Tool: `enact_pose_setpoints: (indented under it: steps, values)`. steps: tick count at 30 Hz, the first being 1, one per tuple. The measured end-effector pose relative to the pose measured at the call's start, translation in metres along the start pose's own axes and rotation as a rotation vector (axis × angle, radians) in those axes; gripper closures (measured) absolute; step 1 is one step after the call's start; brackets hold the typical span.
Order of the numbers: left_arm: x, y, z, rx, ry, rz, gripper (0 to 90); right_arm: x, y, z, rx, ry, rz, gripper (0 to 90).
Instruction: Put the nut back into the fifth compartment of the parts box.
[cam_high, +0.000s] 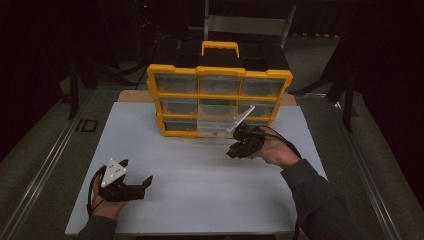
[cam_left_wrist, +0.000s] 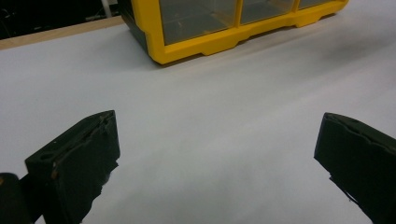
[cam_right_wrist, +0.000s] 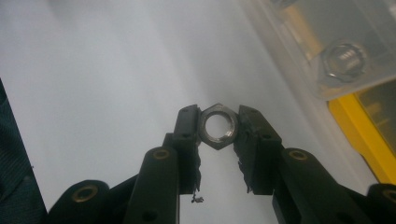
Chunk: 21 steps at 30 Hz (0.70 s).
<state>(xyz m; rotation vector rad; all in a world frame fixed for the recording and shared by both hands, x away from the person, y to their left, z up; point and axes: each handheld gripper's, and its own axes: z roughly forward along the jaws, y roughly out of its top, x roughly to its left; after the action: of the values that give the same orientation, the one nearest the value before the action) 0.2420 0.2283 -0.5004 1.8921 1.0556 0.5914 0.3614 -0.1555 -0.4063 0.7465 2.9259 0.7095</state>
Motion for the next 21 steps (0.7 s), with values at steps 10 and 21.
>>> enact_pose_setpoints:
  steps: [10, 21]
  values:
    - [0.000, 0.000, 0.000, 0.000, -0.001, 0.000, 0.6, -0.004, 0.004, -0.014, 0.001, -0.012, 0.013, 70.1]
    - [0.000, 0.000, 0.000, 0.001, -0.001, 0.000, 0.6, -0.014, 0.006, -0.027, 0.014, -0.034, 0.017, 70.1]
